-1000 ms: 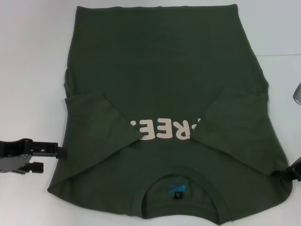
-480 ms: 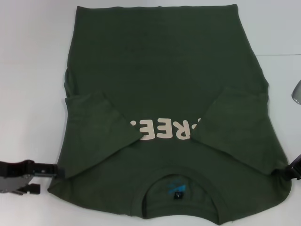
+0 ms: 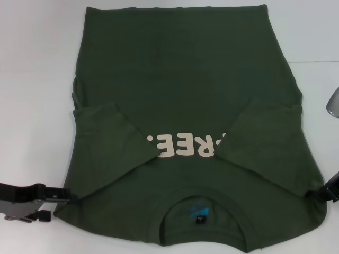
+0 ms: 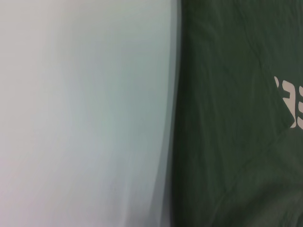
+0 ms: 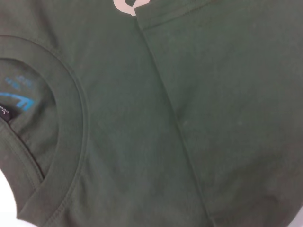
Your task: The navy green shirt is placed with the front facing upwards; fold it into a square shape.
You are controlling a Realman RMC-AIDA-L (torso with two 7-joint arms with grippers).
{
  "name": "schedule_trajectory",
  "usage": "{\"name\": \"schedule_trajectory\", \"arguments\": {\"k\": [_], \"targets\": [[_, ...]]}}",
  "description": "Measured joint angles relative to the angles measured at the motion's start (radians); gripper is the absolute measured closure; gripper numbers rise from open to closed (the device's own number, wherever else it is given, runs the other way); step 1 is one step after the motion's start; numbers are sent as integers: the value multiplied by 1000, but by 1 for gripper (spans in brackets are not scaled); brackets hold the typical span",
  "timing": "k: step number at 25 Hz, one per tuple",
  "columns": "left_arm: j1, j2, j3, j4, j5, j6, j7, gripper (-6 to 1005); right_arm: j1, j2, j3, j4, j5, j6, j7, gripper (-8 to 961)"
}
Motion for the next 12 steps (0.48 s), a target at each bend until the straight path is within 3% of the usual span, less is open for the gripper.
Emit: {"name": "schedule_trajectory", "arguments": {"k": [12], "targets": [[-24, 6, 2, -53, -1, -26, 8, 49, 2, 0, 0, 2, 0, 2, -4, 913]]}}
